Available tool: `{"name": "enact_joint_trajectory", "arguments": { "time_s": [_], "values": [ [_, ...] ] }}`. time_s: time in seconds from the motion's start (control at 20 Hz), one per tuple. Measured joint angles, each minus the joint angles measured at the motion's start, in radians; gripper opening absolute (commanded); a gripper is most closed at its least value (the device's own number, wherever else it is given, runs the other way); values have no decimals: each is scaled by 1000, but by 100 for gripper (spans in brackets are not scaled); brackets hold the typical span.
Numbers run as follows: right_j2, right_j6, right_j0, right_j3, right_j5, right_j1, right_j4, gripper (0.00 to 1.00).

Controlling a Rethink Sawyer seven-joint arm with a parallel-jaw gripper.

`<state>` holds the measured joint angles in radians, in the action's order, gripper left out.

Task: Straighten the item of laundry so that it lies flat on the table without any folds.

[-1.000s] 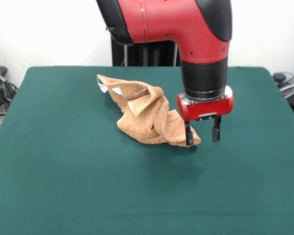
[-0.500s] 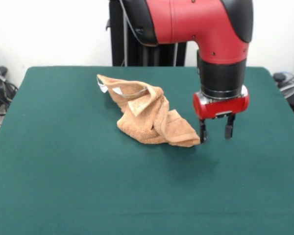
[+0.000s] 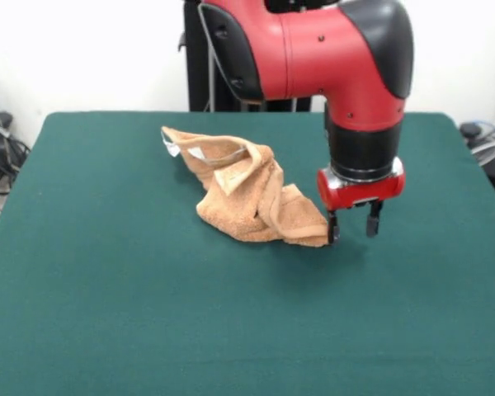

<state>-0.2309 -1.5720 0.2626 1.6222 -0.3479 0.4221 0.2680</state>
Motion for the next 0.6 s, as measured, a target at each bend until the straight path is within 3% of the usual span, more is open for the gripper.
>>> {"name": "enact_joint_trajectory", "arguments": {
  "time_s": [0.6],
  "values": [
    [0, 0, 72, -12, -4, -7, 11, 100]
  ]
}}
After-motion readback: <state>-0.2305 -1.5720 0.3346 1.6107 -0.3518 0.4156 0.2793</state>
